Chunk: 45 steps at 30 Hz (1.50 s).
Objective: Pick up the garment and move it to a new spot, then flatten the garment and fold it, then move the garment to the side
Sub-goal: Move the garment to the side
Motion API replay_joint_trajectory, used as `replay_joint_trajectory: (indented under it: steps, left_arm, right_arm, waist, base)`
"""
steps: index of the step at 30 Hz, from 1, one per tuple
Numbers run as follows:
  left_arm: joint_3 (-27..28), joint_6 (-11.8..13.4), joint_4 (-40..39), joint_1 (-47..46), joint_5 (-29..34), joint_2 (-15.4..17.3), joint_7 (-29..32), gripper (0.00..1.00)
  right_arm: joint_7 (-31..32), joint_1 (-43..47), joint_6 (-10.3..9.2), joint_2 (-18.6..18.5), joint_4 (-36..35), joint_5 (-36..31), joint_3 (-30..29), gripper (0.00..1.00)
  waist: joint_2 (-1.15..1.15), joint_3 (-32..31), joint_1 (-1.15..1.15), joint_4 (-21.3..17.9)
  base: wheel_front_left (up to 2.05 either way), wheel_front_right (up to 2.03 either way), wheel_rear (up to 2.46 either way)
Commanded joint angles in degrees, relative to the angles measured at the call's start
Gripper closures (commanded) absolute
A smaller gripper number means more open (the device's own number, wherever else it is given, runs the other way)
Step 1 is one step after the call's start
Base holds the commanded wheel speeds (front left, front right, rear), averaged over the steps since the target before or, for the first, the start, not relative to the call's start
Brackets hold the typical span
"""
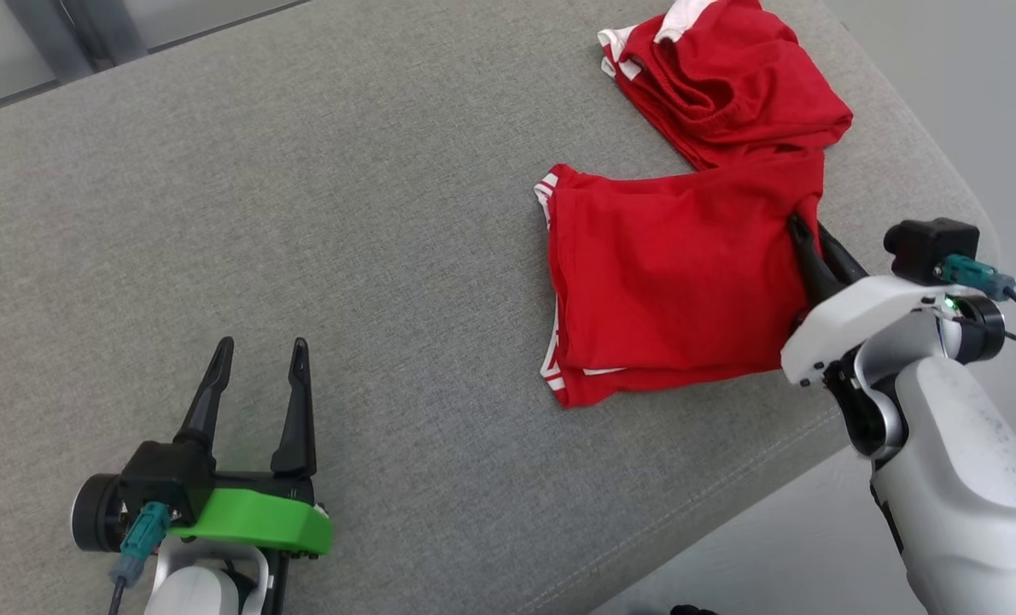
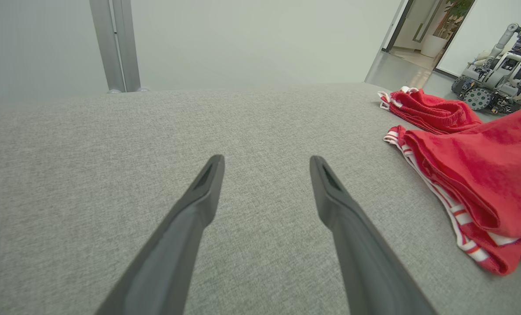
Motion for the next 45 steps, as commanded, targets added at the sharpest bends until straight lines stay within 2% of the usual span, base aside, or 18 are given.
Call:
replay_joint_trajectory:
  steps: [1,6,11,19,24,32,37,38,40,41,45]
  left_arm:
    - [0.14,0.16,-0.21,-0.89,-0.09,0.61,0.03,0.0]
    - [-0.16,0.54,-0.48,-0.86,-0.31,0.28,-0.27,0.0]
    - [-0.79,0.34,-0.63,-1.47,-0.63,-0.19,-0.58,0.0]
    - [-1.9,0.5,-0.91,-1.66,-0.98,-0.9,-1.13,0.0]
    - [-2.62,0.43,-1.28,-2.23,-0.91,-1.25,-1.35,0.0]
    - [-3.68,0.21,-1.89,-2.91,-0.32,-1.29,-1.61,0.0]
    - [-4.09,0.3,-2.42,-3.37,0.2,-0.68,-1.57,0.0]
    - [-4.15,0.35,-2.59,-3.46,0.32,-0.51,-1.45,0.0]
    - [-4.27,0.41,-3.03,-3.76,0.6,-0.26,-1.16,0.0]
    - [-4.33,0.39,-3.18,-3.86,0.66,-0.16,-1.09,0.0]
    - [-4.57,0.55,-3.82,-4.08,0.81,0.22,-0.85,0.0]
  right_arm:
    - [-0.12,-2.07,-0.07,0.23,0.24,-0.43,0.4,1.0]
    - [-0.58,-8.33,-0.07,-0.15,2.73,-1.76,1.06,1.0]
    - [-0.67,-15.04,-0.07,-2.53,7.29,-4.03,0.4,1.0]
    - [-1.3,-21.56,-0.07,-8.33,15.01,-7.16,-2.58,1.0]
    - [-2.06,-23.79,-0.07,-13.18,19.09,-9.45,-5.57,1.0]
    - [-1.49,-25.86,-0.07,-20.56,24.51,-13.68,-12.26,1.0]
    - [-1.36,-26.88,-0.07,-23.21,27.04,-17.49,-15.57,1.0]
    - [-1.15,-27.22,-0.07,-23.68,27.84,-18.25,-16.43,0.87]
    - [-1.83,-28.03,-0.08,-24.59,28.91,-20.62,-18.81,0.41]
    - [-2.21,-28.21,-0.08,-24.87,29.3,-21.85,-19.83,0.0]
    - [-4.93,-28.25,-0.08,-24.96,29.81,-28.54,-25.75,0.0]
  waist:
    - [0.0,0.21,0.0,0.51]
    - [0.0,0.16,0.0,3.04]
    - [0.0,0.32,0.0,6.75]
    - [0.0,1.23,0.0,12.59]
    - [0.0,2.48,0.0,16.22]
    - [0.0,5.87,0.0,20.74]
    - [0.0,8.41,0.0,22.43]
    - [0.0,8.95,0.0,22.62]
    - [0.0,9.88,0.0,22.93]
    - [0.0,10.21,0.0,23.07]
    - [0.0,11.04,0.0,23.51]
  base:
    - [0.0,0.0,0.0]
    - [0.0,0.0,0.0]
    - [0.0,0.0,0.0]
    - [0.0,0.0,0.0]
    - [0.0,0.0,0.0]
    - [0.0,0.0,0.0]
    - [0.0,0.0,0.0]
    - [0.0,0.0,0.0]
    - [0.0,0.0,0.0]
    - [0.0,0.0,0.0]
    - [0.0,0.0,0.0]
